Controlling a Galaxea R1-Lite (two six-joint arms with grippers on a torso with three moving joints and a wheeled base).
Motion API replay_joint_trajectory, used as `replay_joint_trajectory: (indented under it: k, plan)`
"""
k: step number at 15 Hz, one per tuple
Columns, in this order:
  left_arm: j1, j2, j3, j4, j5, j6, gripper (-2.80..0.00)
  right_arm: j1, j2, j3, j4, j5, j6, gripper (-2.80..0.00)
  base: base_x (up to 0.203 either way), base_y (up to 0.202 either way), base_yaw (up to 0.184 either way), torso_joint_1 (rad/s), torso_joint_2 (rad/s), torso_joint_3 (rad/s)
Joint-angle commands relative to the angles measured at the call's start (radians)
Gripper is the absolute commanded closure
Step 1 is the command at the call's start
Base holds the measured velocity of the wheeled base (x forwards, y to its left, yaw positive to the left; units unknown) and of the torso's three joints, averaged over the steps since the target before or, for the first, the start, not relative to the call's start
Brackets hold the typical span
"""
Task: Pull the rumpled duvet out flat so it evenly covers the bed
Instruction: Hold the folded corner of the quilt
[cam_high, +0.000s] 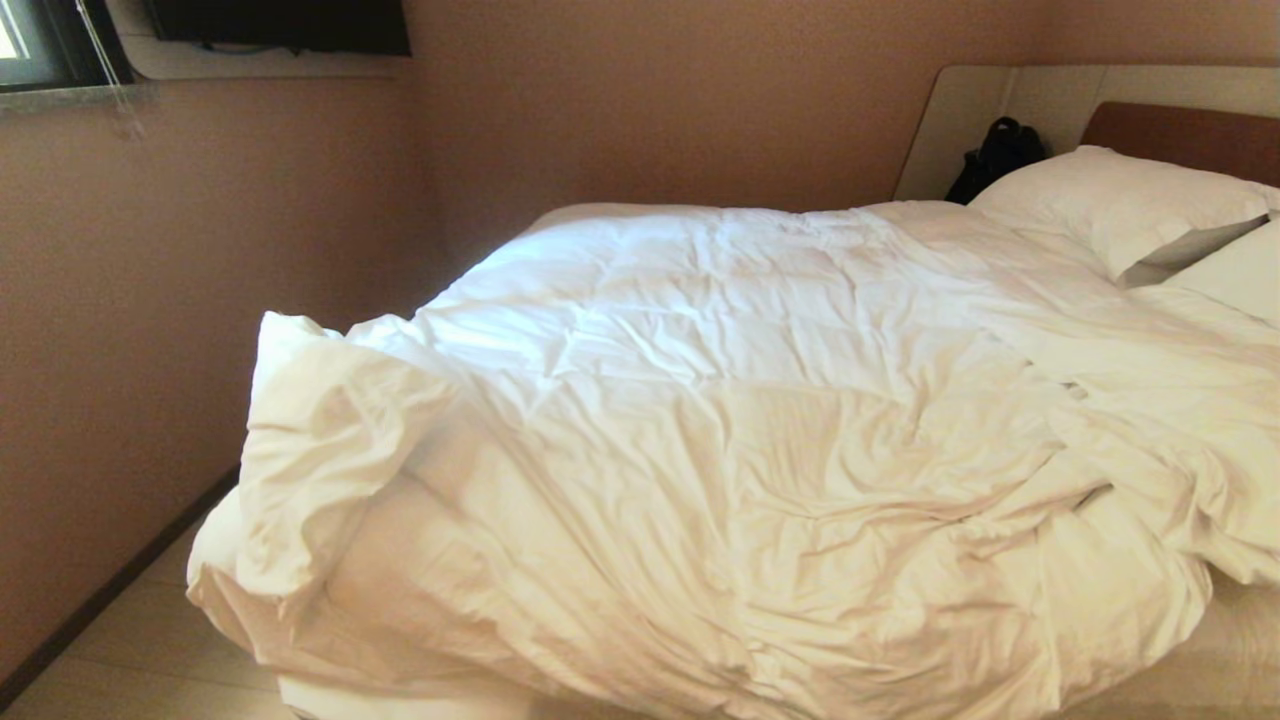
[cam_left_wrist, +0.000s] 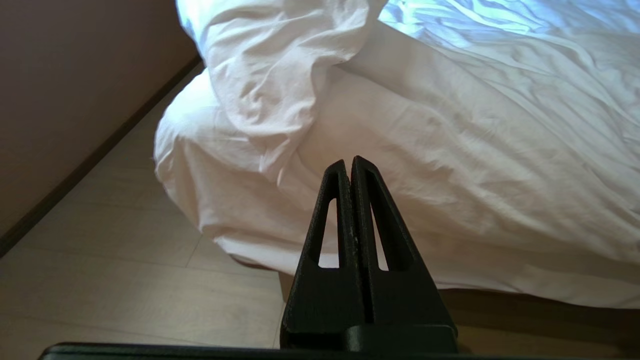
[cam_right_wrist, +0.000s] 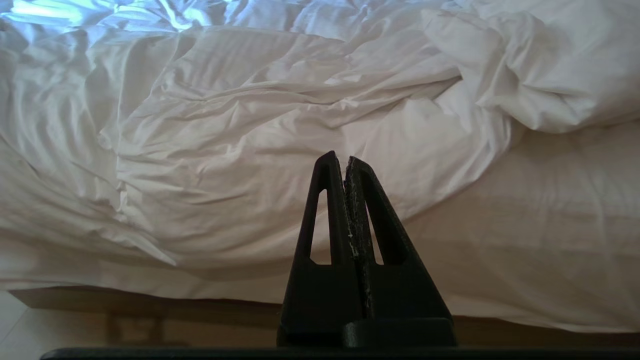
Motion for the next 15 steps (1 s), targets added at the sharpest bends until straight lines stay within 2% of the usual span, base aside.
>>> replay_joint_trajectory:
  k: [1, 9, 15]
  plan:
    - [0.0, 0.0, 0.0, 0.0, -0.001, 0.0, 0.0, 0.0, 0.0, -0.001, -0.001, 0.0, 0.0, 0.0, 0.0, 0.0, 0.0, 0.0, 0.0, 0.0]
    - [0.0, 0.0, -0.002, 0.002, -0.001, 0.0, 0.0, 0.0, 0.0, -0.001, -0.001, 0.0, 0.0, 0.0, -0.001, -0.008, 0.001, 0.0, 0.0, 0.0]
    - [0.0, 0.0, -0.002, 0.003, -0.001, 0.0, 0.0, 0.0, 0.0, 0.001, -0.001, 0.0, -0.001, 0.0, -0.001, -0.177, 0.001, 0.0, 0.0, 0.003]
